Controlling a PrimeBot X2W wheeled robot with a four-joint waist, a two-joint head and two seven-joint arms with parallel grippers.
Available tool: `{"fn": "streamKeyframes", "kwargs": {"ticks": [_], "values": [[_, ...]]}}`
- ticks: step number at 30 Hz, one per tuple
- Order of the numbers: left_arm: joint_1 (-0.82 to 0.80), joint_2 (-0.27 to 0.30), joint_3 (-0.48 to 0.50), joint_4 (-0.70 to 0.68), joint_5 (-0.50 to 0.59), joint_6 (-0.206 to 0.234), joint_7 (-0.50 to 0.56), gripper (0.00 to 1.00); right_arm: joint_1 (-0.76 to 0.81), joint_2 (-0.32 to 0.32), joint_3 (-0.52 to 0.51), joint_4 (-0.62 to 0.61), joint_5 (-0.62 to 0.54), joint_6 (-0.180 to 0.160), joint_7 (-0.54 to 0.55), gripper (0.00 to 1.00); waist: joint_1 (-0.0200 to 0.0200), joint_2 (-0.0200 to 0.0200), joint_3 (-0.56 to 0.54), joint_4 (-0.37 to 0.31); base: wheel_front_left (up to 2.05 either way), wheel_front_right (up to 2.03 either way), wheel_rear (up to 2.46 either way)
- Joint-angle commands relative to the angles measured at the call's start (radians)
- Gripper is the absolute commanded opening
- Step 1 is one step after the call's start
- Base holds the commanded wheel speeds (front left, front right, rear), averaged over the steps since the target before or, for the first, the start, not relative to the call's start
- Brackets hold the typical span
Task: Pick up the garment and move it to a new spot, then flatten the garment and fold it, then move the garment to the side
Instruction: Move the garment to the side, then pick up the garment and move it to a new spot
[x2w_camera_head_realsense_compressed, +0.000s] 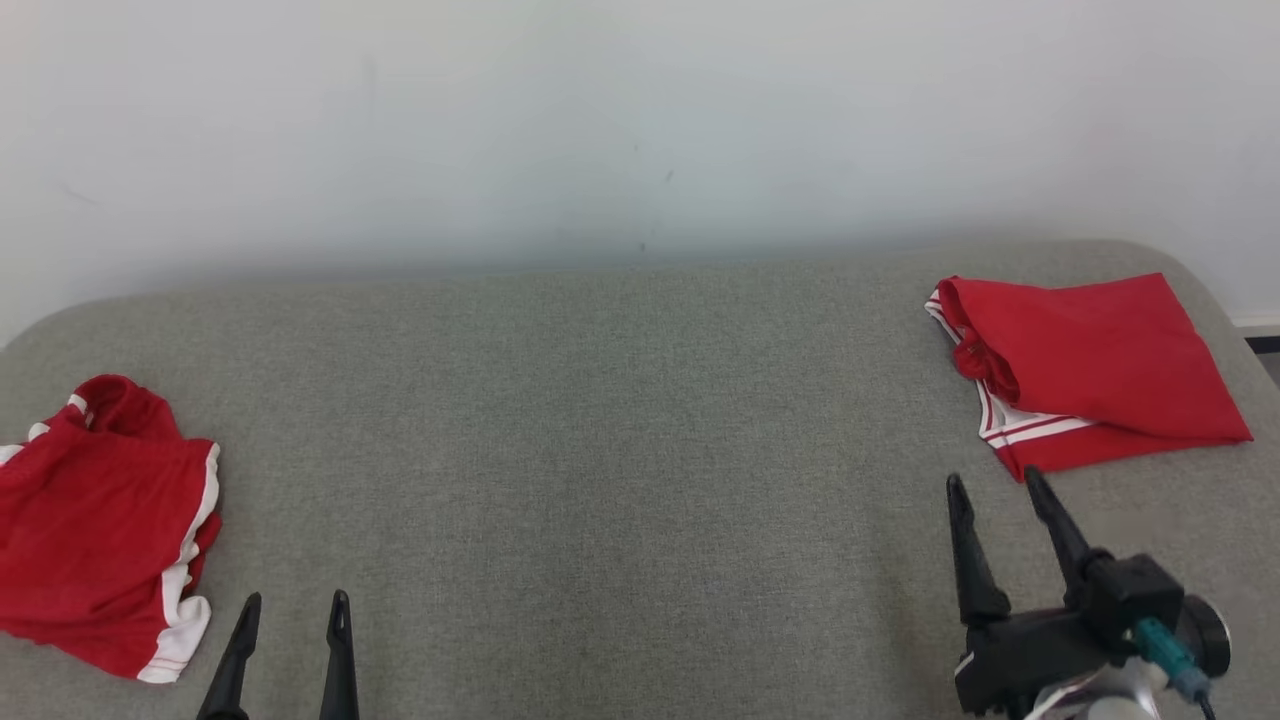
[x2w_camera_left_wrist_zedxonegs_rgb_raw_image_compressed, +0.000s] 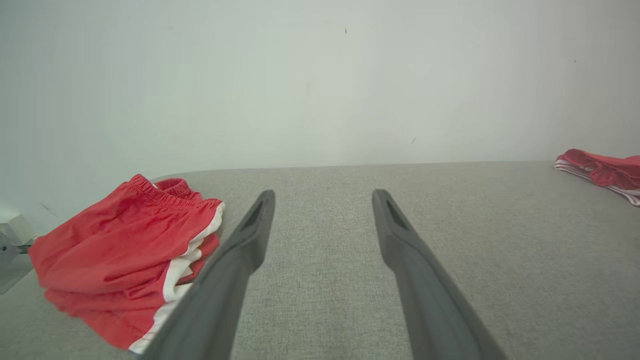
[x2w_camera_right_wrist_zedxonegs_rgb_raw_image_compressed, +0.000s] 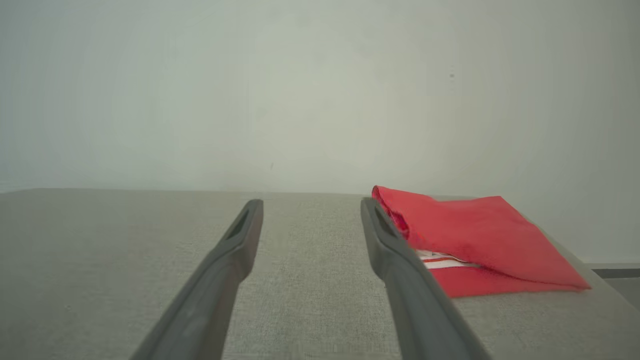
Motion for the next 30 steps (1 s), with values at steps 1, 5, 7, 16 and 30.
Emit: {"fn": "streamKeyframes", "kwargs": {"ticks": [1,5,7,16,30], "values": [[0.011,-0.005,-0.003,0.009,0.011,0.002,-0.003,1.00,0.049,0.018,-0.002,-0.018,-0.004,-0.002,-0.001,1.00,0.0003,0.0002,-0.022,0.012,0.00,0.00,0.00],[0.013,-0.010,0.006,0.022,0.014,0.002,-0.003,1.00,0.140,0.056,-0.003,-0.040,-0.006,-0.002,-0.001,1.00,0.0003,0.0002,-0.037,0.017,0.00,0.00,0.00],[0.015,-0.010,0.008,0.025,0.014,0.002,-0.003,1.00,0.156,0.061,-0.003,-0.046,-0.009,-0.002,-0.001,1.00,0.0003,0.0002,-0.040,0.019,0.00,0.00,0.00],[0.038,-0.015,0.031,0.037,0.016,0.003,-0.003,1.00,0.230,0.084,-0.018,-0.081,-0.001,-0.002,-0.001,1.00,0.0003,0.0002,-0.051,0.023,0.00,0.00,0.00],[0.032,-0.015,0.036,0.046,0.019,0.002,-0.003,1.00,0.231,0.085,-0.012,-0.067,0.040,-0.002,-0.001,1.00,0.0003,0.0002,-0.049,0.038,0.00,0.00,0.00]]}}
